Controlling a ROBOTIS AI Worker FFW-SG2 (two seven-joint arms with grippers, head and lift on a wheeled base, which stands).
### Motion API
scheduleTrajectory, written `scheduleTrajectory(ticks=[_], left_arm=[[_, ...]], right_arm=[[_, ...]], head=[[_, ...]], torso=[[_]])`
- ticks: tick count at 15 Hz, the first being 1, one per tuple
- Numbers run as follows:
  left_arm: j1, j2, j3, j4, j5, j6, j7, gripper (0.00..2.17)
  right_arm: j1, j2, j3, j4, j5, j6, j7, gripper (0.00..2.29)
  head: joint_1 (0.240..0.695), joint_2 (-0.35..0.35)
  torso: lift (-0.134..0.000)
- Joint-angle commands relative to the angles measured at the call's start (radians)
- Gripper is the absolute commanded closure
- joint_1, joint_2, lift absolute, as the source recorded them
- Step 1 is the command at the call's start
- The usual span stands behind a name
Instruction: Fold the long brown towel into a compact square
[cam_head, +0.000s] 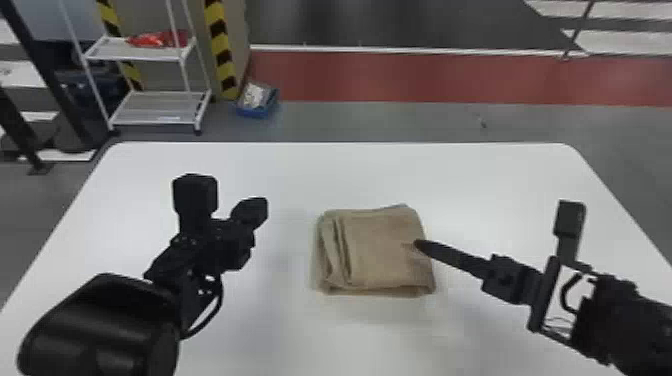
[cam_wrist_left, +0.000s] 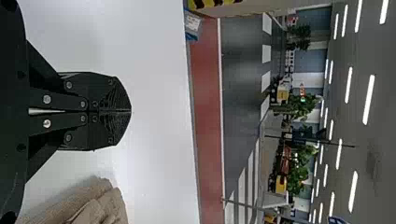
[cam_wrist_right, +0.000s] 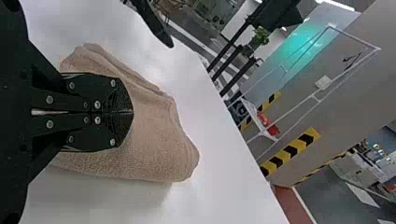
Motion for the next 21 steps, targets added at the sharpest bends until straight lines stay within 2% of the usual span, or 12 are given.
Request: scheduleTrajectory(ticks=[1, 4, 6, 7, 8, 9, 11, 15, 21], left_arm=[[0.010, 0.008, 0.007, 0.000, 0.004, -0.003, -0.001, 1.46], [0.010, 0.008, 0.027, 0.000, 0.031, -0.003, 0.007, 1.45], [0.003, 0.007, 0.036, 0.003, 0.037, -0.003, 0.007, 1.10], [0.000, 0.007, 0.038, 0.004, 0.039, -0.003, 0.007, 1.08], [0.000, 0.008, 0.039, 0.003, 0.042, -0.003, 0.007, 0.63], [0.003, 0.008, 0.048, 0.001, 0.042, -0.003, 0.007, 0.39], [0.005, 0.008, 0.058, 0.001, 0.050, -0.003, 0.007, 0.37], [0.010, 0.011, 0.062, 0.001, 0.050, -0.009, 0.007, 0.37], [0.019, 0.028, 0.079, 0.004, 0.056, -0.027, -0.004, 0.37]], right_arm=[[0.055, 0.001, -0.025, -0.128, -0.059, 0.093, 0.000, 2.04], [0.170, 0.001, -0.034, -0.280, -0.075, 0.185, -0.010, 2.04], [0.231, 0.001, -0.033, -0.325, -0.076, 0.200, -0.009, 2.04], [0.245, 0.001, -0.025, -0.331, -0.059, 0.203, -0.016, 2.04], [0.248, 0.001, -0.027, -0.322, -0.050, 0.203, -0.016, 2.04], [0.248, 0.001, -0.027, -0.311, -0.049, 0.194, -0.018, 2.04], [0.235, 0.001, -0.002, -0.297, 0.020, 0.145, -0.049, 2.04], [0.135, 0.001, 0.007, -0.193, 0.073, 0.154, -0.061, 2.04], [-0.063, 0.001, 0.050, 0.045, 0.152, 0.136, -0.102, 2.04]], head=[[0.695, -0.009], [0.695, 0.001], [0.695, 0.014], [0.695, 0.019], [0.695, 0.022], [0.695, 0.024], [0.695, 0.026], [0.695, 0.018], [0.695, 0.021]], torso=[[-0.124], [-0.124], [-0.124], [-0.124], [-0.124], [-0.124], [-0.124], [-0.124], [-0.124]])
